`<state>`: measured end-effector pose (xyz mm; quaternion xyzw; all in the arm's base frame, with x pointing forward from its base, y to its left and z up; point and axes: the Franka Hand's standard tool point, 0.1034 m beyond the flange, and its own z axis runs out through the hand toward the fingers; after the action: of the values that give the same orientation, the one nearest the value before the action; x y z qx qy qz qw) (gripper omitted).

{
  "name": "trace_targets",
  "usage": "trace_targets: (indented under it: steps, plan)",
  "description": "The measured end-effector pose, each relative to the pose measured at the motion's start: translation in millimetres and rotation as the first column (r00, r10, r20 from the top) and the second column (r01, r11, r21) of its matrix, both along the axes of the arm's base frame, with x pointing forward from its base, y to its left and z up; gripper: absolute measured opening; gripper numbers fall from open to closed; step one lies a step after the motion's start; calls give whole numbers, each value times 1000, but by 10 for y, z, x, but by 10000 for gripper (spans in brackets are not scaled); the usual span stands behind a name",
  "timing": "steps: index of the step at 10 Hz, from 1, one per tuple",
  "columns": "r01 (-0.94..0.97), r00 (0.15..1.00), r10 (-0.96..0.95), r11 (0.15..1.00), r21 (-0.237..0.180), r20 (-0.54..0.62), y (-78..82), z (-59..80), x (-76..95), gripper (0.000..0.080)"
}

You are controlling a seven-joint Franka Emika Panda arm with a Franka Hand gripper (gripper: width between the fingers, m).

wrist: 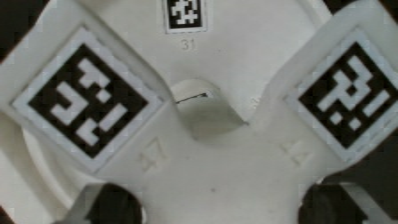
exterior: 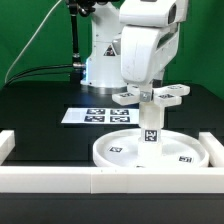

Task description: Assemble round table

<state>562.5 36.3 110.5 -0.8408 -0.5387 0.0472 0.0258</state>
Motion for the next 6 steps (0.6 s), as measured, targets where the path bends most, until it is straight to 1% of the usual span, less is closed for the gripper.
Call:
trace_targets:
  steps: [4,5,6]
  plan:
    - [28,1000,-28,1000,-3,0,-4,0,0,437]
    - [90,996,-90,996,-5,0,-12,-3,-1,437]
    - [244,970,-244,970,-9,0,-74,-7,-2,437]
